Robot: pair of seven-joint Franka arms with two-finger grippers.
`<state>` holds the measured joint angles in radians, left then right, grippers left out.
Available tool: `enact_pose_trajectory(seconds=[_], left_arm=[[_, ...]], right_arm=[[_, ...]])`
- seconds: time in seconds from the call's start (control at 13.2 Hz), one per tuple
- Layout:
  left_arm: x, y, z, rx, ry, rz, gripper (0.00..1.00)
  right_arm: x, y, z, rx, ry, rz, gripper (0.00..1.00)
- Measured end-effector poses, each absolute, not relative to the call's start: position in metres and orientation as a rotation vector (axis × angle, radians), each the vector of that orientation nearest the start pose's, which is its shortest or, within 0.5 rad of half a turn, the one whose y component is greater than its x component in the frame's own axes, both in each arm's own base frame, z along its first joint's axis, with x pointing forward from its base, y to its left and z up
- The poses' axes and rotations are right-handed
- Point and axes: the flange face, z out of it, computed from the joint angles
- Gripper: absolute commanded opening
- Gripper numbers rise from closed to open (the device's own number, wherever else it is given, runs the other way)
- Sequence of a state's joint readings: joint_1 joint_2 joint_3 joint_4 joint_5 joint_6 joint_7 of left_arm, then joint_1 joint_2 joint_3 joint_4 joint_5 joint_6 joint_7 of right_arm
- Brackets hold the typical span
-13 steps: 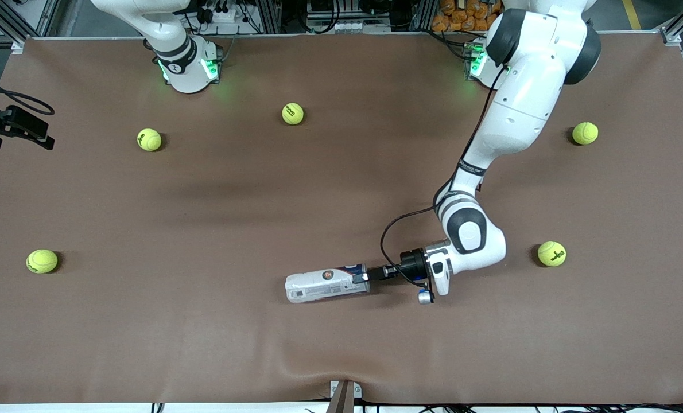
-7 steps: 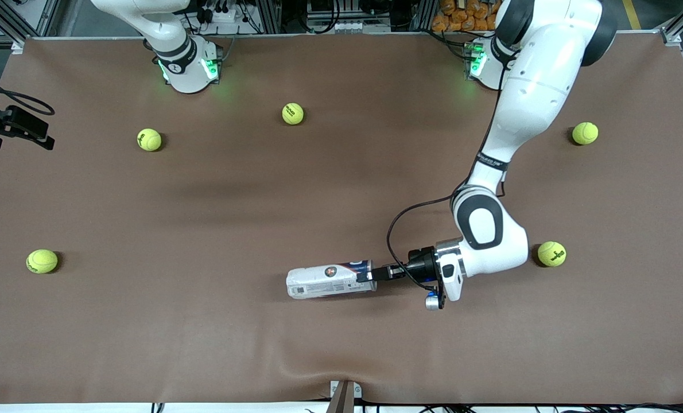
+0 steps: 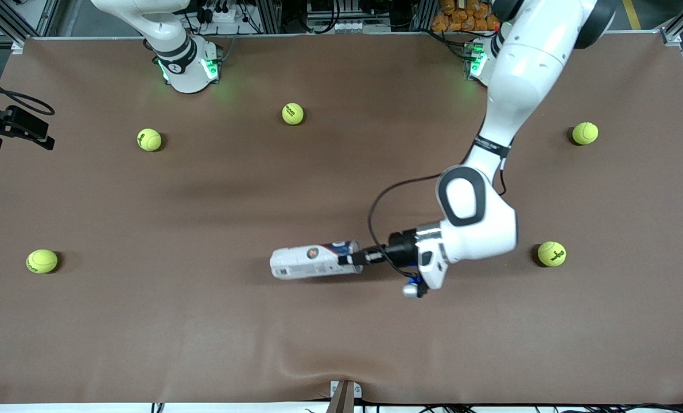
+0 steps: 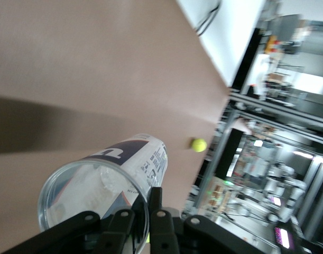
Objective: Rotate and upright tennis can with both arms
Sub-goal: 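Lift the can with the left gripper and rotate it upright, then lower the upright can onto the table center with the left gripper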
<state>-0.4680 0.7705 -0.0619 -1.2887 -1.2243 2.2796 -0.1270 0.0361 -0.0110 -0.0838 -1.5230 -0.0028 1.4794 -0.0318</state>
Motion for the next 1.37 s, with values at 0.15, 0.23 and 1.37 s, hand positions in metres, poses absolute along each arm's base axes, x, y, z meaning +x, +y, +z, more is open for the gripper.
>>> enact_pose_trajectory(seconds=[0.15, 0.23, 1.37], left_arm=[[0.65, -0.419, 0.343, 2.168, 0.42, -0.203, 0.0], [0.643, -0.427, 0.352, 2.219, 0.419, -0.2, 0.0], [0.52, -0.543, 0.371, 2.984, 0.139, 0.072, 0.0]], right_arm=[[0.541, -0.026, 0.645, -3.142, 0.025, 0.051, 1.0], [0.541, -0.026, 0.645, -3.142, 0.025, 0.051, 1.0], [0.541, -0.026, 0.645, -3.142, 0.022, 0.051, 1.0]])
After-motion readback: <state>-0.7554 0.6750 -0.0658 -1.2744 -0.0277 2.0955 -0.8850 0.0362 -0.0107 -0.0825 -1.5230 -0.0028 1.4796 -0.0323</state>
